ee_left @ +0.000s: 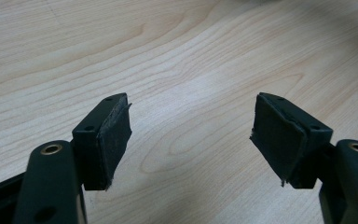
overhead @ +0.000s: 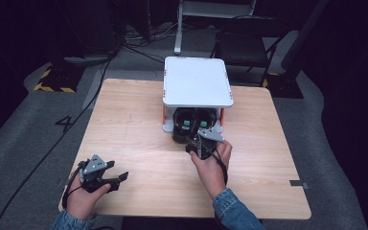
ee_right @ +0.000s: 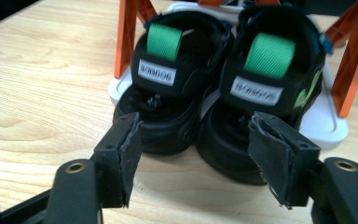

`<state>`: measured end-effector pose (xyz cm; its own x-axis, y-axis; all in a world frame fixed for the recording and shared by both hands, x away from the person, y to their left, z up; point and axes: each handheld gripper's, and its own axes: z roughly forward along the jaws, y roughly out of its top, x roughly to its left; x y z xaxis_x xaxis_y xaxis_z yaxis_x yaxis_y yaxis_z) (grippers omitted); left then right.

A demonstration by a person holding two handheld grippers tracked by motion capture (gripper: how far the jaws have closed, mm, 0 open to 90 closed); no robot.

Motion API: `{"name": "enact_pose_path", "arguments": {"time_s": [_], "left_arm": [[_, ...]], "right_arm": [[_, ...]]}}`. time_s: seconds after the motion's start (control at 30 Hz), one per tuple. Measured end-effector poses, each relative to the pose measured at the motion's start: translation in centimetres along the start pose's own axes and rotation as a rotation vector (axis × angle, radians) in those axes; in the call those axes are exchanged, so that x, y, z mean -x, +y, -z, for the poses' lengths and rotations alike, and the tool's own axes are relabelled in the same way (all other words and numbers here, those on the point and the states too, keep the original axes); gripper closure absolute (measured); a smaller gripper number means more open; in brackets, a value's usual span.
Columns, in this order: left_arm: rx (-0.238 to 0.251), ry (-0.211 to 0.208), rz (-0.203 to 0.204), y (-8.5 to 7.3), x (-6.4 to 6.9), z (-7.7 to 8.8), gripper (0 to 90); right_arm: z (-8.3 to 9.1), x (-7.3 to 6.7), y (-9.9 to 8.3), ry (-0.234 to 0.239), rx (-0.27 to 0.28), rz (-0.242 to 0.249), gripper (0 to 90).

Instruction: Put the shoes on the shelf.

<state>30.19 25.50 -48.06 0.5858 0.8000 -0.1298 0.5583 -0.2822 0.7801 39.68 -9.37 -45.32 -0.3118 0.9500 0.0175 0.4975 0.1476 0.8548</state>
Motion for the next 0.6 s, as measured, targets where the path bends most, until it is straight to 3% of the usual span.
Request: {"name": "enact_pose_path", "arguments": {"time_s": [0.17,0.43,0.53,0.6], "left_arm": [[-0.001,0.001,-0.001,-0.1,-0.1,0.0,28.2],[-0.002,-0.009,0.008,-0.2,-0.1,0.0,28.2],[0.005,-0.006,0.006,-0.2,-0.1,0.0,28.2],[0.002,-0.007,0.007,-0.2,-0.1,0.0,28.2]], "right_arm": [[-1.5,-1.7,-0.8,-0.05,-0.007,-0.007,31.5],[-3.3,-2.7,-1.0,-0.12,-0.019,-0.001,28.6],[-3.6,-3.1,-1.0,-0.135,-0.027,0.023,26.4],[-3.6,-3.3,-1.3,-0.113,-0.025,0.025,27.1]]}}
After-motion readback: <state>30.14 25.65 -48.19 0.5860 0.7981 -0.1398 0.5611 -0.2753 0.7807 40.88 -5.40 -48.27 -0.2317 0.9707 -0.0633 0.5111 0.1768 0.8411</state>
